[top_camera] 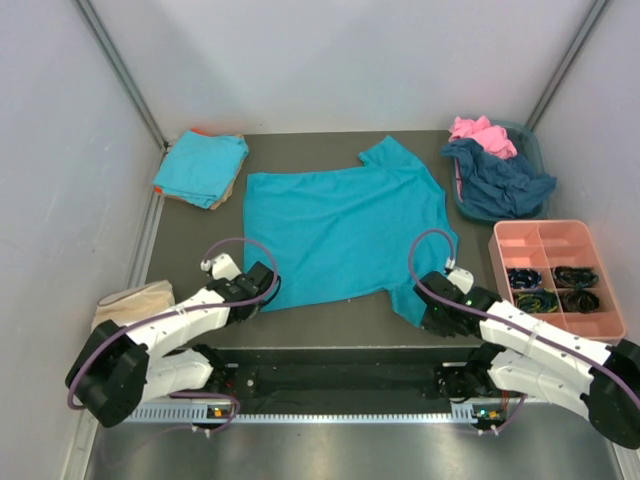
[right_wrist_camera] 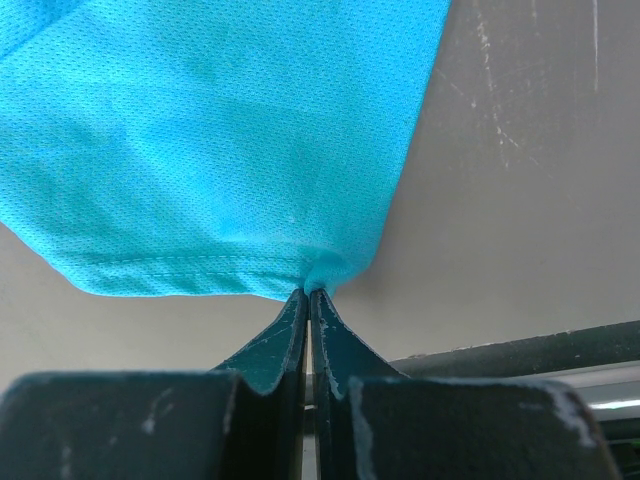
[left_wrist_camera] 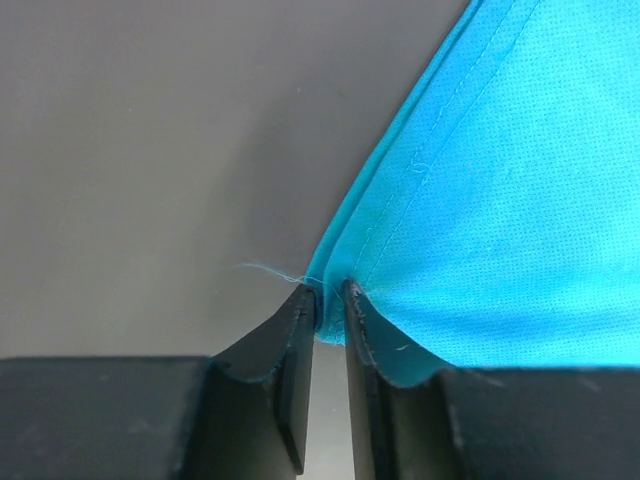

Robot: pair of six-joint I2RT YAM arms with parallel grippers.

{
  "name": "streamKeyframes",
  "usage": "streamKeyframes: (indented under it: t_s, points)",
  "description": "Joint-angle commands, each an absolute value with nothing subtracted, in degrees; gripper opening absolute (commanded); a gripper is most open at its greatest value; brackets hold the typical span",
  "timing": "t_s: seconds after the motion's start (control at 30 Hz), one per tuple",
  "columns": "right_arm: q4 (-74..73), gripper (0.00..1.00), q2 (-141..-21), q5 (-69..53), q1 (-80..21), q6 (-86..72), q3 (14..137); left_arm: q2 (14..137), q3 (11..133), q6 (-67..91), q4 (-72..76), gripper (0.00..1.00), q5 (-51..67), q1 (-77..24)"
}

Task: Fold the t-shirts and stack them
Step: Flatten the tshirt out, then fold the tshirt

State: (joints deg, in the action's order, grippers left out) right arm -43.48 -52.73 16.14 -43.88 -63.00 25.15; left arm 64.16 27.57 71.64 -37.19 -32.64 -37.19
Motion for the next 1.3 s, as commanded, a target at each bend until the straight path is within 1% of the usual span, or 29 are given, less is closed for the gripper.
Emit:
streamKeyframes:
  t_s: [0.0,0.07,0.13,0.33,0.73,1.0,1.03,1.07,1.1,1.2,1.27]
  points:
    - [-43.15,0.00,-53.35,16.61,-44.74,-62.23,26.98,66.09,26.10,71.72,-34.55,0.20,-31.38,-37.35]
    - [-43.42,0.00,-53.52,16.70,-44.74,-62.14,27.16,66.62,26.10,71.63,-34.28,0.08,-31.46,-37.27]
    - [-43.59,0.00,-53.44,17.05,-44.56,-62.14,27.25,66.88,26.10,71.54,-33.93,0.00,-31.38,-37.35]
    - [-44.38,0.00,-53.26,18.19,-44.74,-62.14,28.12,67.50,27.24,70.49,-33.58,0.00,-31.81,-37.35]
    - [-48.34,0.00,-52.21,23.11,-44.65,-60.65,34.27,65.92,31.20,68.12,-35.24,0.00,-34.89,-37.35]
    - [-49.48,0.00,-52.12,22.42,-44.74,-61.00,34.10,65.57,30.50,68.03,-34.98,0.00,-34.80,-37.35]
    - [-49.74,0.02,-52.12,21.98,-44.65,-61.08,33.93,65.57,30.41,68.03,-34.81,0.00,-34.63,-37.35]
    - [-49.75,0.10,-52.03,21.71,-44.74,-61.26,33.58,65.65,30.32,67.94,-34.46,0.00,-34.54,-37.35]
    - [-49.83,0.26,-51.86,21.45,-44.74,-61.26,33.40,65.74,30.32,67.77,-34.28,0.00,-34.45,-37.35]
    - [-50.27,0.47,-50.89,20.22,-44.74,-61.70,32.61,66.53,30.41,67.33,-33.84,0.00,-34.19,-37.35]
    - [-50.88,0.49,-50.10,20.04,-44.65,-62.22,31.99,67.06,30.41,66.98,-33.49,0.00,-33.93,-37.35]
